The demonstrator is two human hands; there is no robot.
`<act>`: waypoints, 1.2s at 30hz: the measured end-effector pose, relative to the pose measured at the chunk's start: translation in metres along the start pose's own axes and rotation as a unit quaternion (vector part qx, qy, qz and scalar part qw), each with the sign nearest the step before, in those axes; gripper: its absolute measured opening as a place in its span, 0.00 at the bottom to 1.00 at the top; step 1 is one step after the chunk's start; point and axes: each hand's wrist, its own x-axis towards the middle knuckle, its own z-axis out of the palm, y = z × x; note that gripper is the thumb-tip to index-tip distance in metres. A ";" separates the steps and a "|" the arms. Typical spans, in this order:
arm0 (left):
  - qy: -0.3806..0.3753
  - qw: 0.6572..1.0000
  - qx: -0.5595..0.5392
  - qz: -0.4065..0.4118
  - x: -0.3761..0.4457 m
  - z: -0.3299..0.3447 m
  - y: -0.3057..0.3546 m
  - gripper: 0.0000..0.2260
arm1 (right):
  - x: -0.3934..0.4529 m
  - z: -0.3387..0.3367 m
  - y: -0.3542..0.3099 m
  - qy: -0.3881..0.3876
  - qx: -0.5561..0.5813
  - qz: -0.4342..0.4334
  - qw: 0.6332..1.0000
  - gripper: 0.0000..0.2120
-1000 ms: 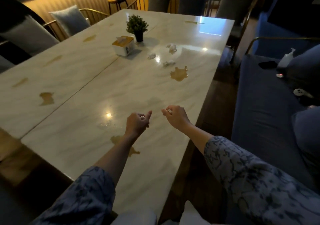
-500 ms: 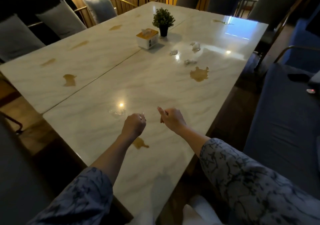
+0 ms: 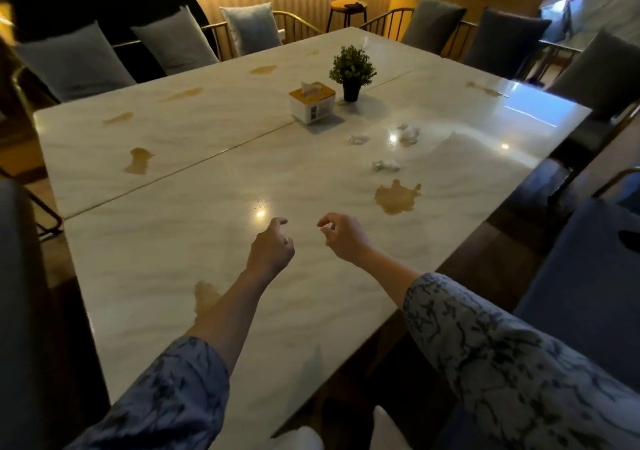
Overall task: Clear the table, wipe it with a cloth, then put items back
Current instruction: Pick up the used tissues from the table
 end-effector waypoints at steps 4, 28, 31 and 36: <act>-0.018 1.000 -0.015 -0.004 0.006 0.009 0.015 0.09 | 0.020 -0.014 0.014 0.003 -0.007 -0.009 1.000 0.08; -0.049 0.995 0.086 -0.015 0.110 0.030 0.032 0.18 | 0.114 -0.035 0.035 -0.079 -0.040 0.001 0.996 0.11; -0.042 0.997 0.064 -0.028 0.124 0.050 0.055 0.19 | 0.130 -0.056 0.060 -0.085 -0.041 0.003 0.996 0.10; -0.040 0.996 0.051 -0.054 0.148 0.088 0.090 0.16 | 0.165 -0.100 0.104 -0.102 -0.047 -0.007 0.994 0.08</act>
